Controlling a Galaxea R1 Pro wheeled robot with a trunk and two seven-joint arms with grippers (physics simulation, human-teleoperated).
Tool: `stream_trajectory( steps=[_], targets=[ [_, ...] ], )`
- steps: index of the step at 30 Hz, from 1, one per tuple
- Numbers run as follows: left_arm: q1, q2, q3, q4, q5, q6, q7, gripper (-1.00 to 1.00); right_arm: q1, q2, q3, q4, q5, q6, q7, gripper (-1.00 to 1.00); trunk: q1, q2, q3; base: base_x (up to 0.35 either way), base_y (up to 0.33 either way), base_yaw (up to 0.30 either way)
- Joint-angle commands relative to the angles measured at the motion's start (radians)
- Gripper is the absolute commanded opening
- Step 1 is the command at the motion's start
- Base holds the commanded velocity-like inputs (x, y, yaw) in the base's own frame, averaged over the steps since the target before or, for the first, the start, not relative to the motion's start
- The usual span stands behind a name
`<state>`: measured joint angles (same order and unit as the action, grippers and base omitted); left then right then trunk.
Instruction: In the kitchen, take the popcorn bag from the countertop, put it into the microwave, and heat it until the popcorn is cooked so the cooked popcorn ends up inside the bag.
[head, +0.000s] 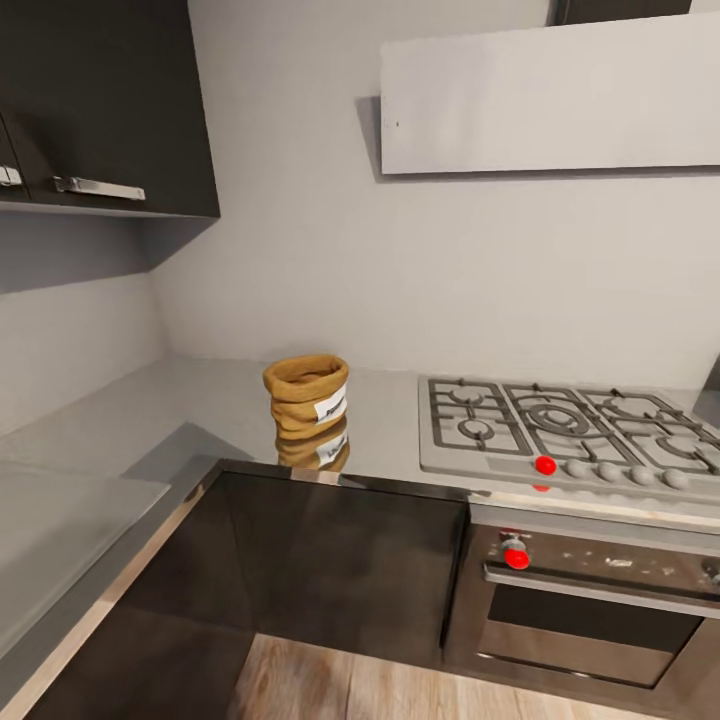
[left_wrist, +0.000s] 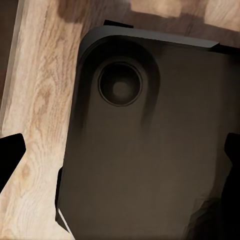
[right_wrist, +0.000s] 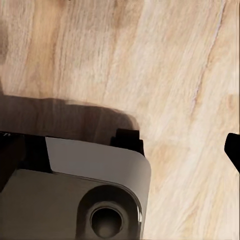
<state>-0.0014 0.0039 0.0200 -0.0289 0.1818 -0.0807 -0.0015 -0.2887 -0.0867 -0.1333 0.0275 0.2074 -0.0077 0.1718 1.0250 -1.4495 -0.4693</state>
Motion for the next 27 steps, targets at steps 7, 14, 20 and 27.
stream_trajectory(
  steps=[7,14,20,27],
  targets=[
    [0.000,0.000,0.001,0.000,0.010,-0.002,0.000,1.00,-0.001,-0.001,-0.012,0.008,0.011,-0.008,-0.008,1.00,0.000,-0.001,-0.001,0.000,0.000,0.000],
    [0.000,0.000,0.001,0.000,0.011,-0.002,0.000,1.00,-0.001,-0.001,-0.012,0.009,0.010,-0.007,-0.015,1.00,0.000,-0.001,-0.001,0.000,0.000,0.151],
    [0.000,-0.001,0.001,0.000,0.011,-0.002,0.000,1.00,-0.001,-0.001,-0.012,0.008,0.010,-0.007,-0.015,1.00,0.000,-0.001,-0.001,0.000,0.000,0.255],
    [0.000,-0.001,0.001,0.000,0.012,-0.002,0.000,1.00,-0.001,-0.001,-0.012,0.008,0.010,-0.008,-0.015,1.00,0.000,-0.001,-0.001,0.000,0.000,0.050]
  ],
)
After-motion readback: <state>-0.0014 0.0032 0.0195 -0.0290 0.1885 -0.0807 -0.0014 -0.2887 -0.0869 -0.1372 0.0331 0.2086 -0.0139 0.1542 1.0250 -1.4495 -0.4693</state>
